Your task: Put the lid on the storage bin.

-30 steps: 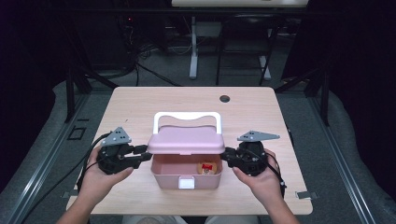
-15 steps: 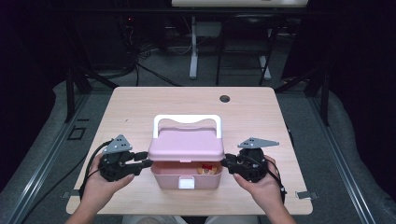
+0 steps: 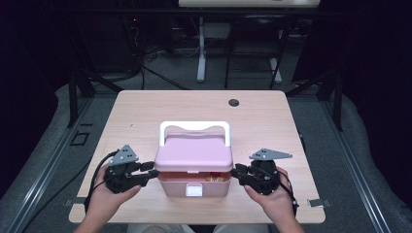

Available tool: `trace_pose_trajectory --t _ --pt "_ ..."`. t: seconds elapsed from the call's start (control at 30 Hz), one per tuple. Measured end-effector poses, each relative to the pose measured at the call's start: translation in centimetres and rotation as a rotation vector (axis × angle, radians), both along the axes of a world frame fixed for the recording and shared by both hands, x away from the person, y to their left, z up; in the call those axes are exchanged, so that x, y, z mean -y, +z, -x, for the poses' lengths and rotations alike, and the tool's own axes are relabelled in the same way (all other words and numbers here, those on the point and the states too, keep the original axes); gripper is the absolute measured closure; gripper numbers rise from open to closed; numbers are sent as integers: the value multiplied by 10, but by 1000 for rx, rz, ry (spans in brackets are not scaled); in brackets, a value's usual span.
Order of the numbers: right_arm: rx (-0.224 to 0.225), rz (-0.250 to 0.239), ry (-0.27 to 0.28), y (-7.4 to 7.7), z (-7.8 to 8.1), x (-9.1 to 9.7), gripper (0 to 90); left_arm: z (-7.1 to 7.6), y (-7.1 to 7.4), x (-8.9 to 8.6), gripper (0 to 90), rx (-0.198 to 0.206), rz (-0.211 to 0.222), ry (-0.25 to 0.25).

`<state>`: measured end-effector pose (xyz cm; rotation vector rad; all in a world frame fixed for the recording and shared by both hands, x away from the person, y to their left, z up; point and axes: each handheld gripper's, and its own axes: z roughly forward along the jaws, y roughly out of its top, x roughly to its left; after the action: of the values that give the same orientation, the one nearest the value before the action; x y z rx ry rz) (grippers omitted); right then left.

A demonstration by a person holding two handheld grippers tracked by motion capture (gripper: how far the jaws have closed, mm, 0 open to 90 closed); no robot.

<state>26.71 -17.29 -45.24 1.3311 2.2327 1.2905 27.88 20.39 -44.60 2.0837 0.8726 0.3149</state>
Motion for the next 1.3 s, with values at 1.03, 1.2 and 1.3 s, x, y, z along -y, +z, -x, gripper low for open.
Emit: trace_pose_trajectory --t 1.03,1.2,1.3 --pt "3 32 19 -12 12 0 694 10 -16 1 643 -25 23 -1" --pt "-1 25 19 -13 14 0 692 12 -16 1 643 -29 23 -10" --pt "0 26 18 -13 15 1 691 13 -16 1 643 -33 21 -12"
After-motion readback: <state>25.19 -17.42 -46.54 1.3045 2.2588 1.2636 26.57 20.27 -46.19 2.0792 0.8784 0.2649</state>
